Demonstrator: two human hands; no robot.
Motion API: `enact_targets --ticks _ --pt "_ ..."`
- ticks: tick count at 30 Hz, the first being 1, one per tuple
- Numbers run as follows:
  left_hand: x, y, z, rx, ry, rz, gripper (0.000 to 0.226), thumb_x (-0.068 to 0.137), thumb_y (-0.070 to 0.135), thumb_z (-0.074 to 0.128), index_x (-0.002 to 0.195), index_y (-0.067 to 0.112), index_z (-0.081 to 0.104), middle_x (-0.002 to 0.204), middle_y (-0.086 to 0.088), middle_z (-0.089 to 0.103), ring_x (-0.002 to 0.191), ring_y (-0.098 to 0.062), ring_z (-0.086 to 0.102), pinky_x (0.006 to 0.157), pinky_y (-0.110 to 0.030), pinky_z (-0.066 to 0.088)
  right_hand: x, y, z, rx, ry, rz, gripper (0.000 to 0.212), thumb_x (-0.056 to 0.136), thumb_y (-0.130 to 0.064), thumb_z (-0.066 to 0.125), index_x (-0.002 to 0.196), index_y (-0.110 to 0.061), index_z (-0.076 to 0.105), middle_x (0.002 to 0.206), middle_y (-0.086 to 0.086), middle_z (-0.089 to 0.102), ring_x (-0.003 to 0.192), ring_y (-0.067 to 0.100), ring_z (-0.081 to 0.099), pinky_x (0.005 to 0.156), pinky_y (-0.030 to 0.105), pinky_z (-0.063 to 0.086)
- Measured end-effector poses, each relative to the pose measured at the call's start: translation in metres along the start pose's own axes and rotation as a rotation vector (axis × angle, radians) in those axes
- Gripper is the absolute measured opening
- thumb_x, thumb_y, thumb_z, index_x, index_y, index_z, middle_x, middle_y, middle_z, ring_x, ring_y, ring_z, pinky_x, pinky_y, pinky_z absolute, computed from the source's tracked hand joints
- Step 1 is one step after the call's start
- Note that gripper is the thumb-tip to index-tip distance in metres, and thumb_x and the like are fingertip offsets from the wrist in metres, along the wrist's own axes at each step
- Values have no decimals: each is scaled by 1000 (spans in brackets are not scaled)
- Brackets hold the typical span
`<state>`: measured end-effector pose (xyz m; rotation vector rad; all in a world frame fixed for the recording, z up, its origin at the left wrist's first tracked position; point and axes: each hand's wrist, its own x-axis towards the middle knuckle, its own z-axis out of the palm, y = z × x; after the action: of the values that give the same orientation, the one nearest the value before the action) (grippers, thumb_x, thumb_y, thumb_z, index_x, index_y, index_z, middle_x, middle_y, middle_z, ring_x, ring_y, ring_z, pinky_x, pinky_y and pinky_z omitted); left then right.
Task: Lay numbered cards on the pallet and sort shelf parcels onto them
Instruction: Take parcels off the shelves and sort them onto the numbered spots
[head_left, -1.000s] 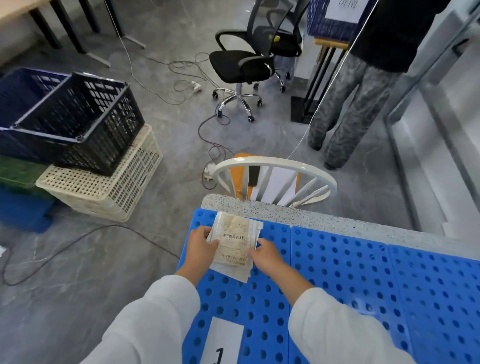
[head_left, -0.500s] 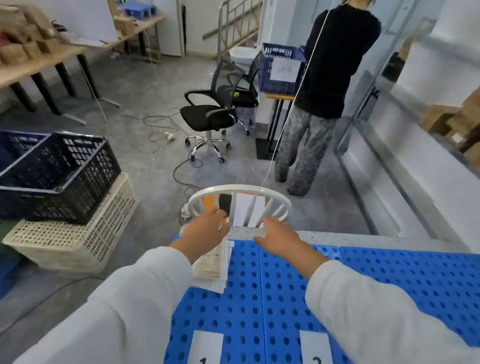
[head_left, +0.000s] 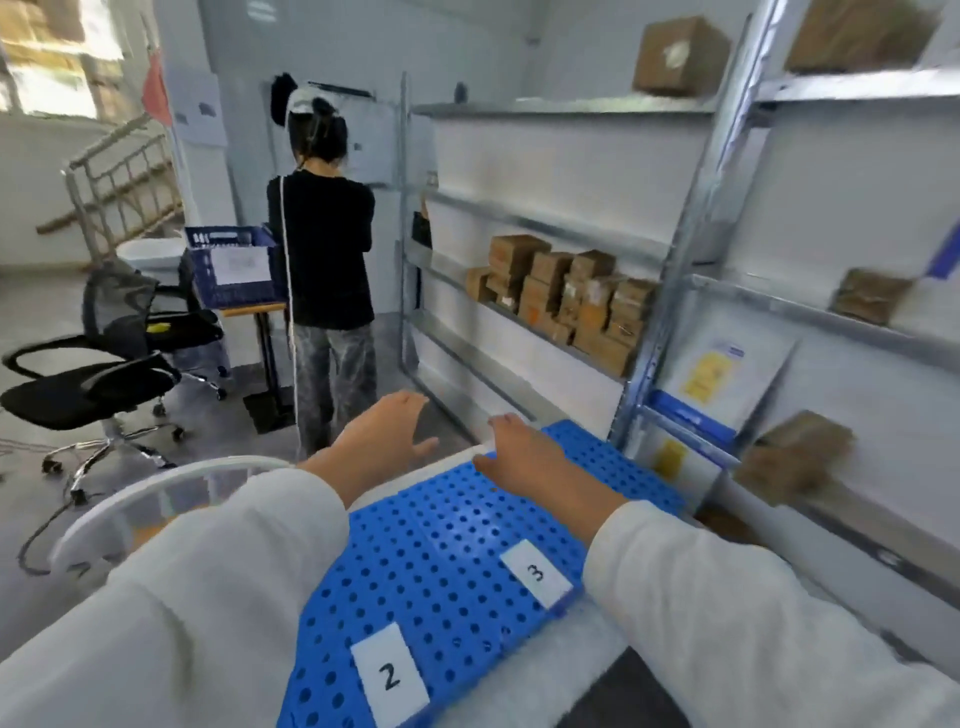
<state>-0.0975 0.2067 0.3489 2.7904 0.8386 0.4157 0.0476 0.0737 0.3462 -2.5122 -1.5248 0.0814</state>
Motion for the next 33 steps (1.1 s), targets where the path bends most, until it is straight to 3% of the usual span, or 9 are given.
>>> enact_targets --ticks 4,7,12,15,17,22,26,33 --pt "5 123 9 -18 -13 173 64 91 45 56 143 15 36 146 -5 40 131 -23 42 103 -43 42 -87 87 -45 -70 56 159 59 93 -46 52 138 -10 39 134 11 48 111 29 56 85 41 50" --pt "1 209 17 -33 -30 320 64 91 42 58 144 13 36 148 -6 38 133 -24 39 107 -41 38 -153 137 -73 -137 79 259 58 92 -44 54 135 -8 41 132 13 50 102 28 58 76 37 48" --pt "-20 331 18 -75 -17 583 57 92 37 58 139 12 40 141 -7 45 129 -25 45 102 -39 40 -257 204 -123 -74 204 488 49 88 -42 57 125 -11 51 120 11 57 108 32 58 83 37 48" --pt "-36 396 16 -69 -46 713 53 93 32 56 139 11 41 142 -6 44 127 -24 44 99 -36 40 -320 235 -140 -40 261 614 53 90 -39 57 135 -14 46 128 10 53 111 31 56 79 35 43" --pt "-43 437 17 -51 -57 796 47 93 29 53 135 7 45 137 -8 47 123 -25 46 95 -35 41 -359 252 -149 -63 283 697 57 90 -40 56 138 -12 42 134 9 49 114 29 55 85 36 46" --pt "-63 526 25 -162 -70 952 57 94 37 55 143 16 37 149 -3 38 133 -22 41 108 -39 36 -447 282 -174 -107 289 909 58 90 -40 56 137 -10 41 135 11 47 115 31 54 93 41 47" --pt "-76 585 34 -193 -66 1113 56 95 37 53 144 15 36 149 -3 38 134 -20 39 107 -37 36 -497 297 -196 -109 314 1037 60 90 -39 57 140 -10 39 141 11 44 121 30 50 98 41 45" --pt "-83 658 56 -289 -90 1234 56 95 36 53 144 16 35 149 -3 38 134 -19 39 106 -35 37 -528 331 -213 -156 344 1186 64 91 -40 56 144 -12 34 147 9 39 128 28 46 102 40 41"
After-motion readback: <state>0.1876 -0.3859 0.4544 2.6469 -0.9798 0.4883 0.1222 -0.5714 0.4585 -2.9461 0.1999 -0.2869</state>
